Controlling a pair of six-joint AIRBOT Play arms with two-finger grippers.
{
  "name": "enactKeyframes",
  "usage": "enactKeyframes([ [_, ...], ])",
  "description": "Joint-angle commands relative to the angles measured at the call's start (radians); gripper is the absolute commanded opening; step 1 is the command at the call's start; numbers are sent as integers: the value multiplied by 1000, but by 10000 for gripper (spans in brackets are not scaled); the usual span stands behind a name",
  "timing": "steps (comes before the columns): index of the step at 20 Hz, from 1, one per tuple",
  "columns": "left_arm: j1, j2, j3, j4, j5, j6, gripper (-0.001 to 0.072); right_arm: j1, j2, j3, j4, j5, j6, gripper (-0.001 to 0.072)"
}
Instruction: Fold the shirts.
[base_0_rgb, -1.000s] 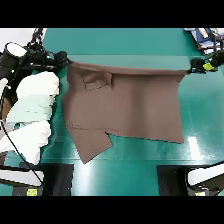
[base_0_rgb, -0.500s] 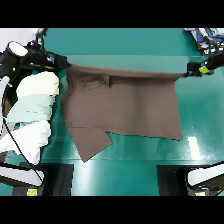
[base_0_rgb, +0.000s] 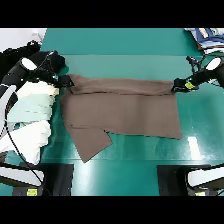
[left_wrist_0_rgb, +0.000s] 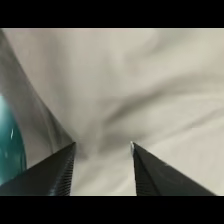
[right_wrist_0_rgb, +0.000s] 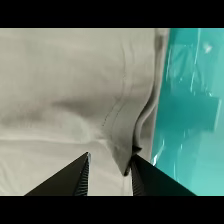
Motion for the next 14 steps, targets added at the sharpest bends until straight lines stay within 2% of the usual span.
enactKeyframes([
  [1,29,36,-6,40,-112,-61,414,-8,40,-17,3,53,1,305],
  [4,80,143,-54,68,-222,-97,413,-75,153,-73,5,111,-5,305],
  [7,84,323,-246,127,-257,-163,414,-140,304,-207,14,140,-29,305],
  [10,84,514,-474,127,-276,-216,433,-208,431,-334,159,169,-82,316],
  [11,84,570,-550,126,-285,-235,443,-229,461,-369,218,168,-87,365],
  [12,84,613,-613,126,-291,-249,444,-248,488,-402,264,168,-92,446],
  [14,84,678,-727,112,-292,-253,444,-268,528,-458,314,166,-106,470],
])
